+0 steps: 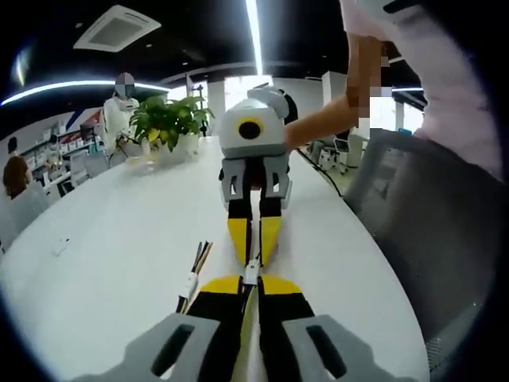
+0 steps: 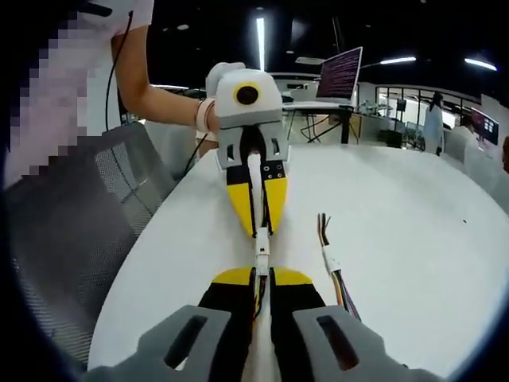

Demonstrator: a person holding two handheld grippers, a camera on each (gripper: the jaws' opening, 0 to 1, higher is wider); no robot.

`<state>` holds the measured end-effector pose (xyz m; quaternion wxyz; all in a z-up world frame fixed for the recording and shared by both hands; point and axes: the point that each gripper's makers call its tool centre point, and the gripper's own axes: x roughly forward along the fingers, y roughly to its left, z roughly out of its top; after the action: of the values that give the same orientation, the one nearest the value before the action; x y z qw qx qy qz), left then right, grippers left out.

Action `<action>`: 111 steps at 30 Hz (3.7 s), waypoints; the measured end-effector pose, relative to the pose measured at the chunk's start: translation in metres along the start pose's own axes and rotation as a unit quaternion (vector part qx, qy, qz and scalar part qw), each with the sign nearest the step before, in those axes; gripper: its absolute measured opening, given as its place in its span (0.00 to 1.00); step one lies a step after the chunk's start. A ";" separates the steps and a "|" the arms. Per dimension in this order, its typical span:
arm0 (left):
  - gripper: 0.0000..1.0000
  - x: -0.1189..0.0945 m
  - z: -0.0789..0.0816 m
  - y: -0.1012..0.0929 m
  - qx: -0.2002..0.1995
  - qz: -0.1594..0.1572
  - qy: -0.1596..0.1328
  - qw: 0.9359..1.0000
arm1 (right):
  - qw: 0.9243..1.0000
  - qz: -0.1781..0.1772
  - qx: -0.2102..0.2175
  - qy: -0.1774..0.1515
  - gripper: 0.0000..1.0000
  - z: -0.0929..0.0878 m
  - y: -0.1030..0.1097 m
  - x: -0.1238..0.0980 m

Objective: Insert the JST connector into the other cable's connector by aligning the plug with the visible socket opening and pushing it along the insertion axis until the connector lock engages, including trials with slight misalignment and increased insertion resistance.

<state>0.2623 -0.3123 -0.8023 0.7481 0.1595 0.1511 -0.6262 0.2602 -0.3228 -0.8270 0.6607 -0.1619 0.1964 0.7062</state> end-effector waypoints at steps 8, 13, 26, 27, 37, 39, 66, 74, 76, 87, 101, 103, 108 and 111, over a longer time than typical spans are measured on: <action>0.01 0.002 -0.004 0.000 0.000 -0.005 0.003 1.000 | 1.000 0.003 0.002 0.010 0.03 -0.002 0.000 0.000; 0.01 0.004 -0.006 0.001 -0.004 -0.007 0.003 1.000 | 1.000 0.003 0.000 0.015 0.03 -0.003 0.001 -0.001; 0.01 0.008 -0.010 -0.005 -0.035 -0.011 0.020 0.999 | 0.999 0.004 -0.005 0.038 0.03 -0.006 0.006 0.002; 0.01 0.008 -0.010 -0.005 -0.044 -0.010 0.020 0.999 | 0.999 0.004 -0.005 0.039 0.03 -0.006 0.006 0.002; 0.00 0.012 -0.012 -0.009 -0.047 -0.016 0.025 0.998 | 0.999 0.007 -0.014 0.044 0.03 -0.003 0.009 0.007; 0.00 0.012 -0.012 -0.009 -0.048 -0.015 0.024 0.998 | 0.999 0.007 -0.014 0.042 0.03 -0.003 0.009 0.006; 0.00 0.005 -0.001 -0.003 -0.054 -0.007 -0.026 0.998 | 0.997 -0.001 0.038 -0.062 0.02 0.009 0.000 -0.002; 0.00 0.007 -0.006 -0.004 -0.051 -0.009 -0.027 0.998 | 0.997 -0.004 0.040 -0.065 0.02 0.008 0.001 0.003; 0.00 0.007 -0.007 -0.002 -0.050 -0.008 -0.030 0.998 | 0.996 -0.010 0.044 -0.074 0.02 0.006 0.000 0.004; 0.00 0.009 -0.014 0.010 -0.081 -0.001 -0.070 0.994 | 0.992 -0.019 0.061 -0.108 0.02 0.003 -0.011 0.005; 0.00 0.013 -0.028 0.013 -0.096 -0.006 -0.069 0.993 | 0.991 -0.023 0.067 -0.112 0.03 -0.004 -0.011 0.015; 0.00 0.013 -0.028 0.013 -0.095 -0.006 -0.068 0.993 | 0.991 -0.024 0.069 -0.113 0.03 -0.004 -0.011 0.014; 0.00 0.014 -0.031 0.012 -0.098 -0.006 -0.064 0.993 | 0.992 -0.028 0.064 -0.105 0.03 -0.004 -0.010 0.015; 0.00 0.014 -0.033 0.011 -0.099 -0.006 -0.062 0.993 | 0.993 -0.028 0.057 -0.102 0.03 -0.005 -0.010 0.015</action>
<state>0.2748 -0.3090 -0.8373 0.7641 0.0450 0.1668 -0.6216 0.2689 -0.3117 -0.8389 0.7049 -0.0571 0.1631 0.6879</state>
